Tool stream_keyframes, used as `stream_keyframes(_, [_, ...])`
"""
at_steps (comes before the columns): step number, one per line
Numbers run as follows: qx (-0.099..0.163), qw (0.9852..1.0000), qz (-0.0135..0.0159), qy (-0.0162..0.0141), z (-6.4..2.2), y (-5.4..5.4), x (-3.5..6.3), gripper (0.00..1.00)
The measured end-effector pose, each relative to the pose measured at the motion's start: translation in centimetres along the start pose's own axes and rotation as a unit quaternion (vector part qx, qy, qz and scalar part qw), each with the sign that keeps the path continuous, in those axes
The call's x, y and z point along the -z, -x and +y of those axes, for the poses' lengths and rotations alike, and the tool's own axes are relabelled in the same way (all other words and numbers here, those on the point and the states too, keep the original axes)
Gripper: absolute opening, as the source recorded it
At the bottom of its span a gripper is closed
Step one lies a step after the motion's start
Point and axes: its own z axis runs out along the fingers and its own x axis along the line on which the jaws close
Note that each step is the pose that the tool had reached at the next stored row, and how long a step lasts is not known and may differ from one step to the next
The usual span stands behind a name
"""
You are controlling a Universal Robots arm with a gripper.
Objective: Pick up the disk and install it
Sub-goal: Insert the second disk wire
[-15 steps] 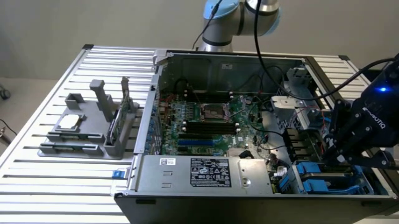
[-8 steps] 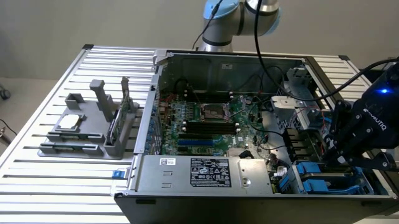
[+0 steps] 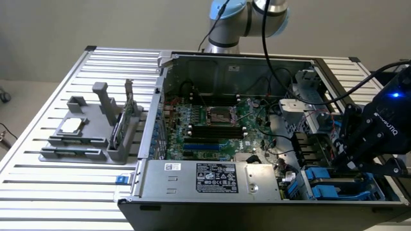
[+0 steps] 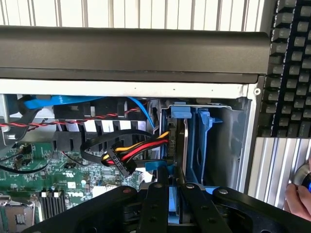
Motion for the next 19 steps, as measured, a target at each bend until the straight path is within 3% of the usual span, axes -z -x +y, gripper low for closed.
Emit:
stream_keyframes(7, [0.0, 1.0, 0.0002, -0.0043, 0.01, 0.0, 0.01, 0.16])
stream_keyframes(15, [0.001, 0.9998, 0.0002, -0.018, 0.42, 0.01, 0.55, 0.16])
stream_keyframes(19, [0.001, 0.9998, 0.0017, -0.0205, 0.76, 0.02, 0.59, 0.16])
